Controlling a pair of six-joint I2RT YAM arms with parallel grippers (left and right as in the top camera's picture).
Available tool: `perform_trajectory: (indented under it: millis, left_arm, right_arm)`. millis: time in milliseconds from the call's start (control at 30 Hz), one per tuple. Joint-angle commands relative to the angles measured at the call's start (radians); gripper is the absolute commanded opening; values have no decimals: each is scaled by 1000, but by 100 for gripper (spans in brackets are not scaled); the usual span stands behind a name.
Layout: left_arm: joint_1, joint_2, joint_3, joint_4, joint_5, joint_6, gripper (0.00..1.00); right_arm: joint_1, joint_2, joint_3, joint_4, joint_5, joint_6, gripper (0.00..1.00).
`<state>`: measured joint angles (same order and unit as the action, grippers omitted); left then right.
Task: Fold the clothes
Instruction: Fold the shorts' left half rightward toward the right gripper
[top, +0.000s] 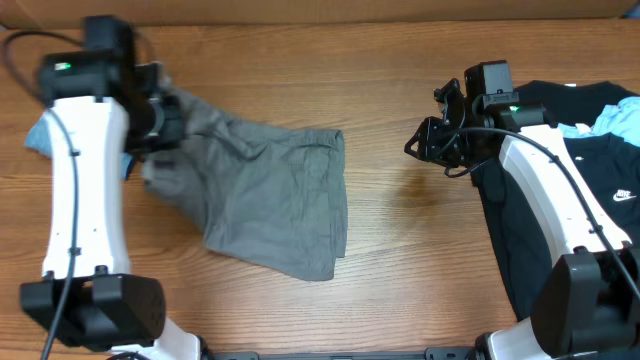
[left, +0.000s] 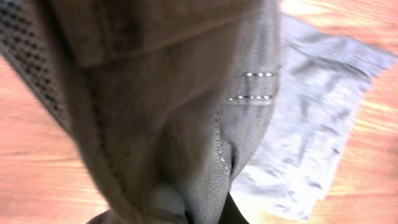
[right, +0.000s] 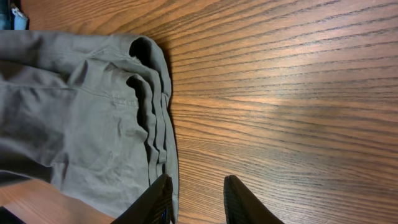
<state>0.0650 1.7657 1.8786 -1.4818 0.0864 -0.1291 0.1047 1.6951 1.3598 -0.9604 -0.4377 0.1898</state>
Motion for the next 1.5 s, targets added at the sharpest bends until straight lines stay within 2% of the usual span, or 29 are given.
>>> perform_trajectory:
  millis: [0, 33, 133, 267, 367, 467, 500, 600, 633, 667, 767, 867, 967, 1033, 1233, 1300, 1467]
  left_arm:
    - [-150, 29, 8, 7, 32, -69, 4]
    - [-219, 53, 7, 9, -7, -92, 4]
    - [-312, 112, 7, -1, -73, -146, 4]
    - [-410, 218, 7, -8, -60, -196, 6]
    - [-479, 298, 7, 9, -2, -241, 12]
    - [-545, 359, 7, 54, 91, -246, 38]
    - [-570, 373, 7, 61, 95, -247, 43]
    - [-579, 365, 17, 51, 61, -257, 49]
    - [-576, 362, 28, 42, 51, -257, 57]
    - [-558, 356, 81, -5, 28, -256, 60]
    - [-515, 345, 196, -100, -34, -251, 63]
    - [-456, 328, 327, -195, -122, -229, 70]
    - [-392, 298, 381, -207, -156, -188, 73]
    - [-342, 281, 383, -208, -166, -183, 56]
    - [-228, 289, 341, -208, -85, -100, 23]
    - [-206, 289, 292, -199, -58, -74, 4]
    - [-192, 289, 111, -127, -22, -34, 4]
  right_arm:
    - [-8, -10, 17, 4, -1, -6, 31]
    - [-16, -10, 17, 4, -1, -6, 31]
    - [-30, -10, 17, 0, -1, -3, 31]
    - [-51, -10, 17, -13, -1, -3, 31]
    - [-64, -10, 17, -23, -1, -4, 31]
    - [-67, -10, 17, -23, -1, -4, 31]
    - [-67, -10, 17, -25, -1, -4, 31]
    - [-67, -10, 17, -31, -1, -8, 31]
    - [-67, -10, 17, -31, -1, -8, 32]
    - [-67, -10, 17, -32, -1, -8, 36]
    - [-66, -10, 17, -33, -6, -19, 36]
    - [-63, -10, 17, -34, -80, -67, 37]
    - [-36, -10, 17, -34, -148, -114, 37]
    - [5, -10, 17, -34, -174, -139, 37]
    - [195, -1, 16, -18, -127, -161, 43]
    - [265, 16, 14, -5, -92, -156, 43]
    - [405, 92, 14, 58, -73, -125, 44]
